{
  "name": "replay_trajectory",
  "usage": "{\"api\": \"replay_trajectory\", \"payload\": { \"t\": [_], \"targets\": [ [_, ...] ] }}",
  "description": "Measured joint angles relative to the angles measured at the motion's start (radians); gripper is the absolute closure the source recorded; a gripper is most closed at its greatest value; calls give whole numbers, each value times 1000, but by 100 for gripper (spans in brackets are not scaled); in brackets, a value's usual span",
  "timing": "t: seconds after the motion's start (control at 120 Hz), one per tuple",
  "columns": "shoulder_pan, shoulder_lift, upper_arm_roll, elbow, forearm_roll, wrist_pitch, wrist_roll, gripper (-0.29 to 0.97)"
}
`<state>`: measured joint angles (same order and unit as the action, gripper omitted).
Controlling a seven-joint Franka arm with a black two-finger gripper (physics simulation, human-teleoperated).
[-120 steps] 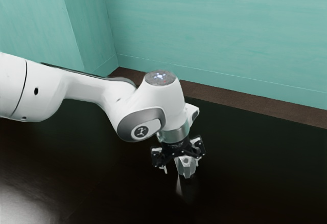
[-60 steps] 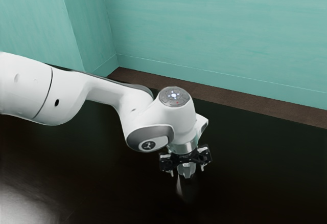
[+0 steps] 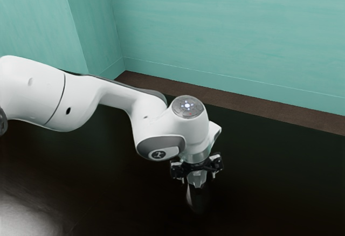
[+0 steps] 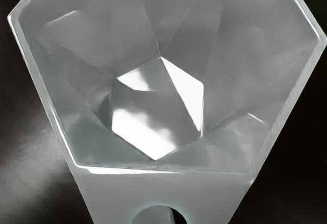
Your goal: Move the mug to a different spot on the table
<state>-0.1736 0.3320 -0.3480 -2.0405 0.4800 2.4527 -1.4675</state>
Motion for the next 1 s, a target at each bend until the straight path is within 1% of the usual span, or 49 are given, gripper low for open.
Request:
{"api": "replay_trajectory", "payload": {
  "t": [0.133, 0.433, 1.0],
  "targets": [
    [4, 16, 4, 3, 13, 3, -9, 4],
    [4, 23, 4, 2, 42, 6, -23, 24],
    [3, 23, 3, 0, 70, 5, -33, 48]
  ]
}}
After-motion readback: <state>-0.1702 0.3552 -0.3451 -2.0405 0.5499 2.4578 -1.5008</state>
